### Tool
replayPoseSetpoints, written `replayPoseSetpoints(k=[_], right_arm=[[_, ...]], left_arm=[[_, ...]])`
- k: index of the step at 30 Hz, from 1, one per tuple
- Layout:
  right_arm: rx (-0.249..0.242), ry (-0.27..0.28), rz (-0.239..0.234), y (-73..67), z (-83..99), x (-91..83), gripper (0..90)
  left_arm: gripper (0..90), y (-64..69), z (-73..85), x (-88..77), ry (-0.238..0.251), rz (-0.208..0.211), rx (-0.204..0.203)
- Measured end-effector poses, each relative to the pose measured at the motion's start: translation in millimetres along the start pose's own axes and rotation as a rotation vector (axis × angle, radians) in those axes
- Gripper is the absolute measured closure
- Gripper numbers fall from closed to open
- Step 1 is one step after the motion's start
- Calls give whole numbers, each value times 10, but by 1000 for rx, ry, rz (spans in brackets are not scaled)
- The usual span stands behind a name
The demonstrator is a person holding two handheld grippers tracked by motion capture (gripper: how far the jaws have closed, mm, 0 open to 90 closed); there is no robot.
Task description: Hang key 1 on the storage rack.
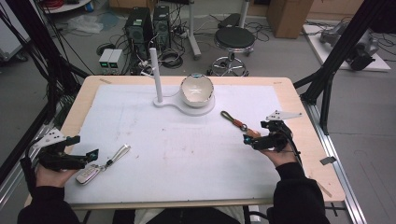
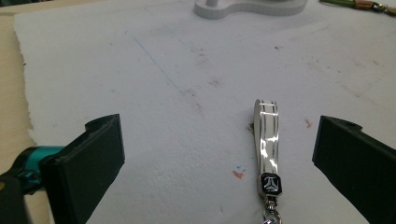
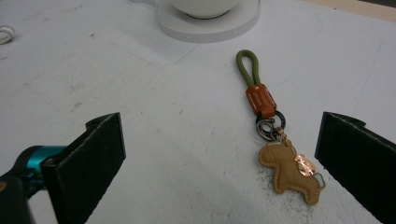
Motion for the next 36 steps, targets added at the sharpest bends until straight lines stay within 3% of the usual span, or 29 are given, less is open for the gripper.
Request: replayPoseSetpoints(k=[6,10,23,28,36], right_arm=[[20,-43,3,122,-114,111,7],[5,-66,18,175,-207,172,7],[-7,-101,13,253,-476,471,7],[-10,-172,14,313,-510,728,8],[-16,-244,16,463,-588,875,8]], left_arm=[[27,21,-13,2,6,11,0],[27,12,-13,19,2,11,-2],[27,-9,-12,44,-3,13,-5],[27,16,-27,74,-10,18,4],[27,16,-79,134,-4,30,6]])
Point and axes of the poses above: each handheld gripper's, and its own axes: x roughly forward along the jaws, z roughly out of its underside, y roughly to its right, the point moved 10 cm from there along x, roughly forward along the jaws, and after that the axes turned 8 degrees about -y, right-handed, at the moved point
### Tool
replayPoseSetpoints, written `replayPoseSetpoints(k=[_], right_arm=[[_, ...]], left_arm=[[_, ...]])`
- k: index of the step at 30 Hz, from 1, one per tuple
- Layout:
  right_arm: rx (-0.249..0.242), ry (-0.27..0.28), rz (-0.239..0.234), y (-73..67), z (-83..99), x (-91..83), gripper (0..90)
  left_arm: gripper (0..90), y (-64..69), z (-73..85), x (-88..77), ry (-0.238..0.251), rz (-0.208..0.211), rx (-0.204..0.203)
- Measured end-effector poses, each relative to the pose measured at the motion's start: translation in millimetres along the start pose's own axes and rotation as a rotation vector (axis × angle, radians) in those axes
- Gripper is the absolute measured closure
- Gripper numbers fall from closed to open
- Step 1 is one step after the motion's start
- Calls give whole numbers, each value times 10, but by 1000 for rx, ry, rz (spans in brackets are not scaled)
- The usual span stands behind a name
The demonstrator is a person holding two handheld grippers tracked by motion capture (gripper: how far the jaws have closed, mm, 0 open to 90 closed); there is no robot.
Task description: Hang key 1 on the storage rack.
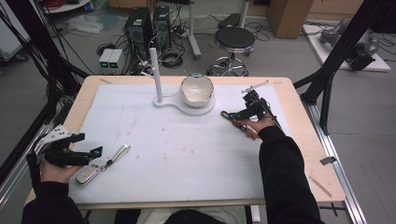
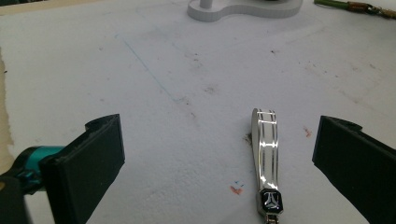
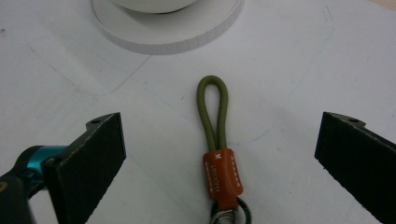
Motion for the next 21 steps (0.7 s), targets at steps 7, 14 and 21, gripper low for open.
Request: replayPoseSetpoints(k=[7,14,21], right_arm=[[38,-22,0,172,37,35,10],[6,-124,30,233,184,160,159],[-18,-169,47,180,219,241,303]], left_arm=[[27,16,-34,54,-2,10,10],[27,11,-49,46,9,9,11],[27,15,-51,39,11,8,13]])
Point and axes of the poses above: each handheld gripper's, and its own axes: x roughly forward along the jaws, z roughly out of its underside, y roughly to its right, the point moved 10 cm from there along x, roughly forward along the jaws, and after that the axes turned 8 degrees about -y, right-handed, at the moved point
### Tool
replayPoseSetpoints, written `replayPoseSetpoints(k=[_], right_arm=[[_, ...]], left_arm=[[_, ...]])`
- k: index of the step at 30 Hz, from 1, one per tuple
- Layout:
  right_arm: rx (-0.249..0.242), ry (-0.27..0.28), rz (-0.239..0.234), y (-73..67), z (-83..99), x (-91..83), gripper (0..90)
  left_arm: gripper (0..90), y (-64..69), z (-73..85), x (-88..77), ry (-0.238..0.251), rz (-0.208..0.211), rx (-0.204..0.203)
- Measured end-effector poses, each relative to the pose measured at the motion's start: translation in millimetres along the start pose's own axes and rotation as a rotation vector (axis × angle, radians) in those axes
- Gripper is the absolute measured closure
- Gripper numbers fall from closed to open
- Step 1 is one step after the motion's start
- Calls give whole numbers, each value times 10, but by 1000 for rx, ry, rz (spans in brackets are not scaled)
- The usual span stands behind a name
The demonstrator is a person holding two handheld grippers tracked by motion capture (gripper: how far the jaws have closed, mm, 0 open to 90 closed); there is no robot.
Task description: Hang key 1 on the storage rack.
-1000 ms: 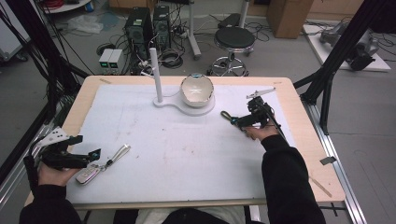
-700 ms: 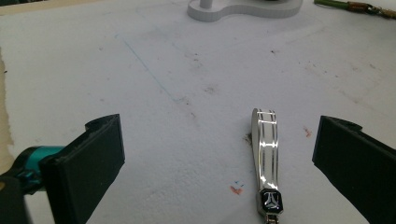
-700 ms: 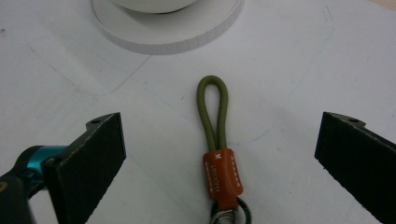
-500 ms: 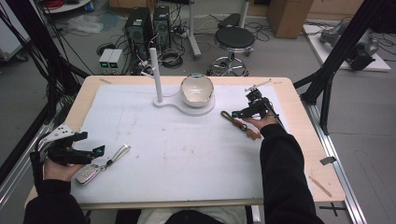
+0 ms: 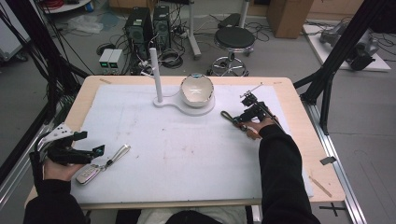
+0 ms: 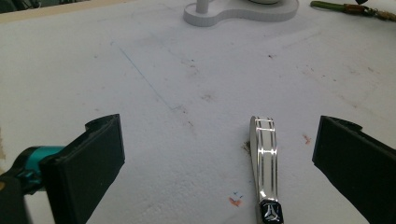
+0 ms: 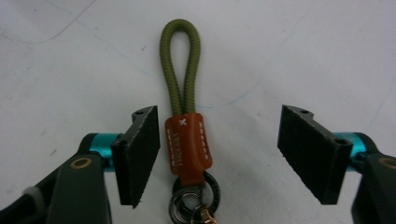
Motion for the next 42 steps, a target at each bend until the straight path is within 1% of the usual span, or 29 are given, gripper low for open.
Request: replayPoseSetpoints(k=[1,2,4,5,6,7,8,9,10,11,12,13,16,19,21,24,27,30,31,34,35,38,39,40,41,42], right_arm=[[-17,-6,2,-23,-5,19,351],[-17,-6,2,-23,-5,19,351],[-15,-24,21,-3,12,46,390],[-10,-43,19,3,36,68,420],[-10,-43,19,3,36,68,420],[-18,-47,1,-26,36,74,482],[-18,-47,1,-26,36,74,482],[-29,-66,-21,-73,51,92,569],[-29,-66,-21,-73,51,92,569],[-35,-72,-53,-127,50,105,678],[-35,-72,-53,-127,50,105,678],[-49,-79,-59,-162,51,108,726],[-46,-80,-61,-169,54,95,748],[-43,-75,-47,-150,57,80,764],[-34,-79,-45,-151,67,71,765],[-32,-83,-48,-154,72,63,765],[-23,-86,-37,-149,76,44,765],[-20,-81,-43,-151,75,18,765],[-14,-70,-50,-157,70,-18,766],[-4,-59,-47,-158,60,-58,767],[1,-49,-37,-155,51,-98,767],[3,-39,-25,-158,39,-134,767],[1,-9,-39,-199,1,-197,767],[1,-9,-39,-199,1,-197,767],[-4,7,-50,-228,-38,-258,767],[-4,7,-50,-228,-38,-258,767]], left_arm=[[27,-3,0,2,-1,0,-1],[27,-4,0,4,-1,1,-1],[27,-7,-1,11,-1,2,-2],[27,-9,-1,14,-1,2,-2],[27,-10,-3,15,0,4,-1],[27,-15,-6,16,2,3,-2],[27,-15,-6,16,2,3,-2],[27,-21,-9,18,4,2,-3],[27,-21,-9,18,4,2,-3],[27,-23,-11,20,5,3,-4],[27,-23,-11,20,5,3,-4],[27,-24,-13,23,7,3,-5],[27,-27,-13,24,6,3,-2],[27,-30,-14,22,8,2,-2],[27,-30,-12,17,7,2,1],[27,-29,-12,13,8,1,1],[27,-27,-12,11,8,-2,2],[27,-25,-10,13,6,-2,3],[27,-27,-9,14,5,-3,4],[27,-29,-10,18,6,-2,2],[27,-30,-11,25,5,-1,2],[27,-27,-7,42,-1,-3,7],[27,-23,-8,54,-1,-2,6],[27,-23,-8,54,-1,-2,6],[27,-22,-12,62,-3,-1,8],[27,-22,-12,62,-3,-1,8]])
Point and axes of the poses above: each handheld gripper's, and its own axes: x roughly forward along the jaws, z roughly out of its underside, y roughly to its right, the point moved 10 cm from there along x, roughly forward along the jaws, and after that the axes turned 8 degrees about -y, right-handed, at the moved point
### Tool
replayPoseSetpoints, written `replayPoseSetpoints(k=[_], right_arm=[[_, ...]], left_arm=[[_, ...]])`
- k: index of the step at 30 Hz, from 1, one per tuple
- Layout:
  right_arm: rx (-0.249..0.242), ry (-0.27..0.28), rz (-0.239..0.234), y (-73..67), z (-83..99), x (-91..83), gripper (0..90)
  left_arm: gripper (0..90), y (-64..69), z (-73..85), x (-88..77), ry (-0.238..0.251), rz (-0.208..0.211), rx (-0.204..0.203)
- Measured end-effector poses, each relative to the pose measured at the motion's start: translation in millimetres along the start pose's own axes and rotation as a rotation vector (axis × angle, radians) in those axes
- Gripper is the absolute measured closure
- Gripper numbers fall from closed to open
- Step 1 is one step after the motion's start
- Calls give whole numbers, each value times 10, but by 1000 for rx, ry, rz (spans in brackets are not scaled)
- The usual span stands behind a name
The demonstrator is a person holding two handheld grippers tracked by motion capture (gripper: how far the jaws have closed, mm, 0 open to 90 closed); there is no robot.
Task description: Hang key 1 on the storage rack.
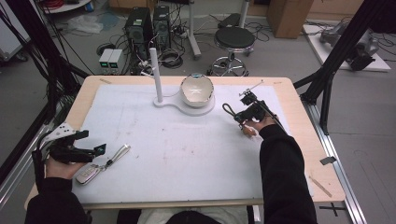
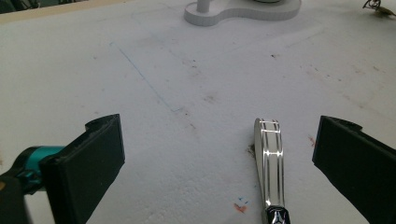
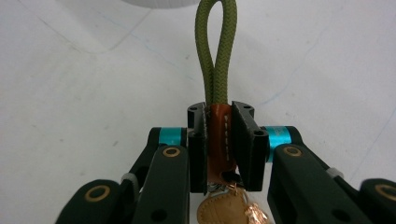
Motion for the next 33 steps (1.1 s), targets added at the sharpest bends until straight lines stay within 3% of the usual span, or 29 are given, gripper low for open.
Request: replayPoseSetpoints(k=[2,3,7,18,21,22,23,24,25,26,29,33], right_arm=[[-21,6,9,-37,-63,-72,767],[-29,41,-12,-114,-171,-184,767],[-63,63,-20,-236,-316,-329,767],[-90,118,-19,-568,-602,-572,767],[-116,148,-47,-737,-704,-719,767],[-116,148,-47,-737,-704,-719,767],[-133,167,-66,-843,-773,-801,767],[-133,167,-66,-843,-773,-801,767],[-157,174,-70,-949,-841,-875,766],[-157,174,-70,-949,-841,-875,766],[-196,191,-78,-1137,-976,-999,766],[-214,200,-80,-1233,-1059,-1041,766]], left_arm=[[27,1,-11,4,2,2,2],[27,1,-16,5,4,2,2],[27,-6,-18,-1,7,1,0],[27,0,-24,-17,15,7,1],[27,-3,-30,-16,19,11,-1],[27,-3,-30,-16,19,11,-1],[27,-8,-33,-17,22,10,-2],[27,-8,-33,-17,22,10,-2],[27,-11,-37,-19,25,11,-4],[27,-11,-37,-19,25,11,-4],[27,-12,-44,-23,33,14,-6],[27,-15,-45,-27,34,15,-6]])
Point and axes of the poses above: each handheld gripper's, and its own axes: x roughly forward along the jaws, z roughly out of its underside, y roughly to its right, the point moved 10 cm from there along x, roughly forward along the jaws, and after that the axes turned 8 degrees about -y, right-handed, at the moved point
